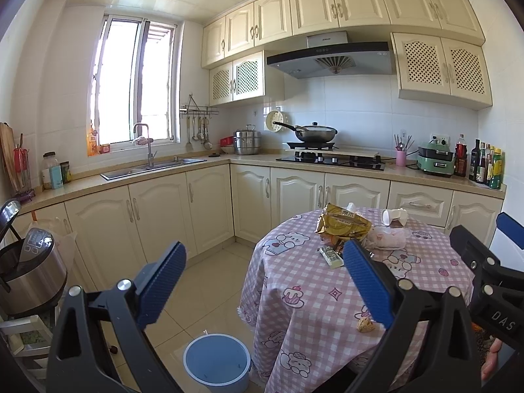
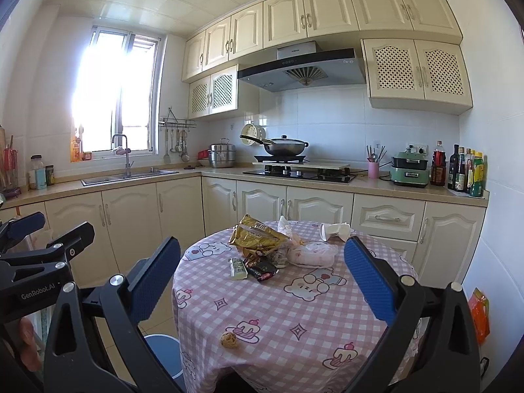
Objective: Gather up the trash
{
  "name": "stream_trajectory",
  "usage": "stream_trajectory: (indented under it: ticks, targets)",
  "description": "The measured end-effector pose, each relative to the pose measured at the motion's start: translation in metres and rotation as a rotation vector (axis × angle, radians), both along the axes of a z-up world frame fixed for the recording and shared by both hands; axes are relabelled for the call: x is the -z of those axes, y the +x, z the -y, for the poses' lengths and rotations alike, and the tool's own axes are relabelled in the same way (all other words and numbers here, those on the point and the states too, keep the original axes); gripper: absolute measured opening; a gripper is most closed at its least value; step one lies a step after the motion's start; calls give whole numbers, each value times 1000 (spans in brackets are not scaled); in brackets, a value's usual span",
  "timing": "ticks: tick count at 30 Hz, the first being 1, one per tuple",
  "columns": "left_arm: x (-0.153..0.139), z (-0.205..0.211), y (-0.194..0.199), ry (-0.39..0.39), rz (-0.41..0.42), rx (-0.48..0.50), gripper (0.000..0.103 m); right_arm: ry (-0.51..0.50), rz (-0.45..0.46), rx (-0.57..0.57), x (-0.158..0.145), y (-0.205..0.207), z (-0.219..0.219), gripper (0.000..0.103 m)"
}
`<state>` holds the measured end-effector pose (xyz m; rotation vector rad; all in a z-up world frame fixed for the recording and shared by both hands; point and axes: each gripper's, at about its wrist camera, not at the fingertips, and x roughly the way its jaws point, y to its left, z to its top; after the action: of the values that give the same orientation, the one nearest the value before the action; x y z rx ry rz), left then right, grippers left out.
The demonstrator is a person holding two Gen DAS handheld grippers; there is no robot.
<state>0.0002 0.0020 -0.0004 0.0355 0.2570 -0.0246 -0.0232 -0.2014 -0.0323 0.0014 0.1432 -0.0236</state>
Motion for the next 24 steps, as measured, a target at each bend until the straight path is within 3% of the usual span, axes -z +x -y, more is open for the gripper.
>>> stream_trajectory:
  ticks: [24]
  targets:
    - [2, -1, 4, -4, -18, -5, 95, 8, -14, -4, -1, 2, 0, 97]
